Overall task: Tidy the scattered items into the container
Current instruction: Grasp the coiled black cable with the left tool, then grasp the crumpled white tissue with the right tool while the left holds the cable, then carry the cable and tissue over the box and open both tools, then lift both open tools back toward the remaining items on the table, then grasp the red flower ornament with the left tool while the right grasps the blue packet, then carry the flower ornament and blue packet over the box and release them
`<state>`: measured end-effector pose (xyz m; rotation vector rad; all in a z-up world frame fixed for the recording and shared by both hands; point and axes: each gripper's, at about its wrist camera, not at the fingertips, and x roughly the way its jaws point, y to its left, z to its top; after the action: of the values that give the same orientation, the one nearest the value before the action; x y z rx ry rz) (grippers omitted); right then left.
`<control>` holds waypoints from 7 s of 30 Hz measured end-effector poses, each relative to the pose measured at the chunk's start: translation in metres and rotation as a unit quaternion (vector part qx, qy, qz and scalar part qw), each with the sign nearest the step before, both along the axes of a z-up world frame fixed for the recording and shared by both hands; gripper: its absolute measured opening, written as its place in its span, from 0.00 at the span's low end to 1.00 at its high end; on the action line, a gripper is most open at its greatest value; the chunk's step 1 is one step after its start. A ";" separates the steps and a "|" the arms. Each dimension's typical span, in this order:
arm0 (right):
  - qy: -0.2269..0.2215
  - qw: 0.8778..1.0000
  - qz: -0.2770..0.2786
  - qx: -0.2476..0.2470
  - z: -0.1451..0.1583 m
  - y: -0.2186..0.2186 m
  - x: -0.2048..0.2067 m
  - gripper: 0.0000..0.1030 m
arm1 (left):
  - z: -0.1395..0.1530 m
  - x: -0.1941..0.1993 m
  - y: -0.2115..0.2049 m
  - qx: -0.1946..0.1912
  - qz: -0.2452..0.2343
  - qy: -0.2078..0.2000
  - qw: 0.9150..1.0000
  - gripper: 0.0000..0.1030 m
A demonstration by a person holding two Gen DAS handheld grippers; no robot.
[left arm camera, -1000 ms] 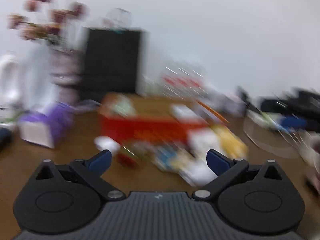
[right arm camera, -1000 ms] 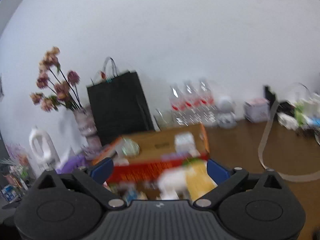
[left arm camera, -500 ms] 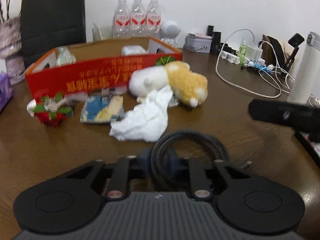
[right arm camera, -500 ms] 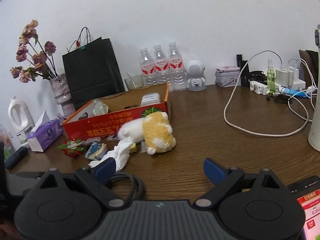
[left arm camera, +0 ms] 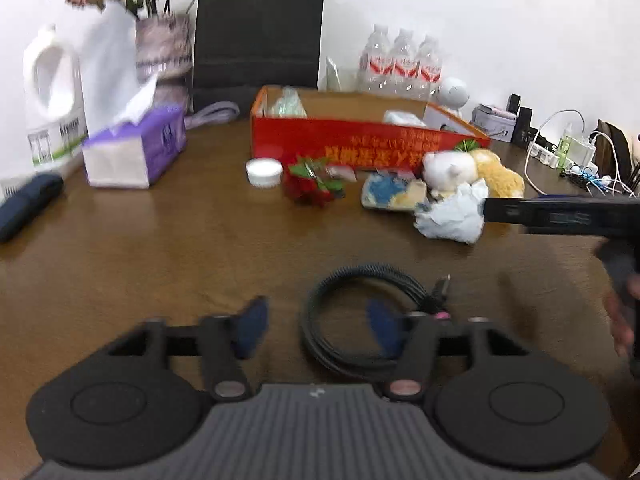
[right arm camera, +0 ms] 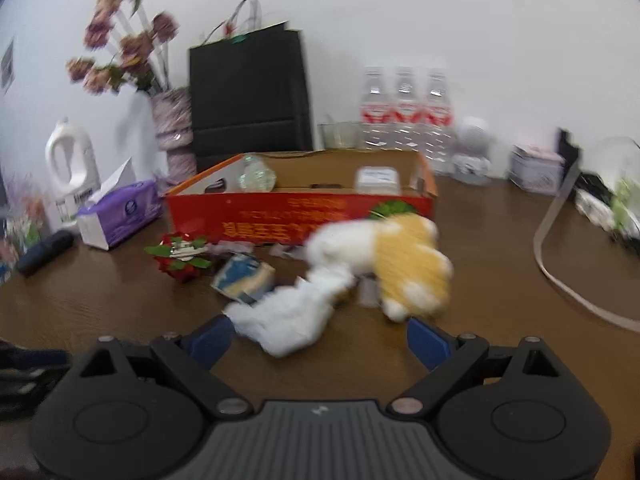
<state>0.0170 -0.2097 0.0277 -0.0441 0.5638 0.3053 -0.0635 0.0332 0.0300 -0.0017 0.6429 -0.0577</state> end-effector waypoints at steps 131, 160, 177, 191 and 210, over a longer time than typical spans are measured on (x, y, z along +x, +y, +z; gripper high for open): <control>-0.095 0.993 0.006 -0.066 0.015 -0.177 -0.080 1.00 | 0.019 -0.015 -0.066 0.006 0.079 -0.104 0.991 1.00; -0.036 0.994 0.101 0.015 0.014 -0.047 -0.068 1.00 | -0.003 0.051 -0.057 0.012 -0.001 -0.058 0.998 1.00; 0.053 0.994 0.092 0.033 -0.012 0.040 0.071 0.61 | 0.004 0.163 -0.011 0.025 -0.017 -0.016 0.999 0.75; 0.011 0.995 0.094 0.018 0.002 0.052 0.042 0.07 | 0.024 0.100 0.008 -0.045 0.029 -0.059 0.997 0.34; -0.107 0.992 0.020 0.070 0.017 0.005 -0.148 0.07 | 0.027 -0.090 -0.057 -0.021 0.016 -0.176 0.984 0.35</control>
<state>-0.1313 -0.2045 0.0450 0.0471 0.3273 0.3743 -0.1532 -0.0241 0.0565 -0.0419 0.2870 -0.0388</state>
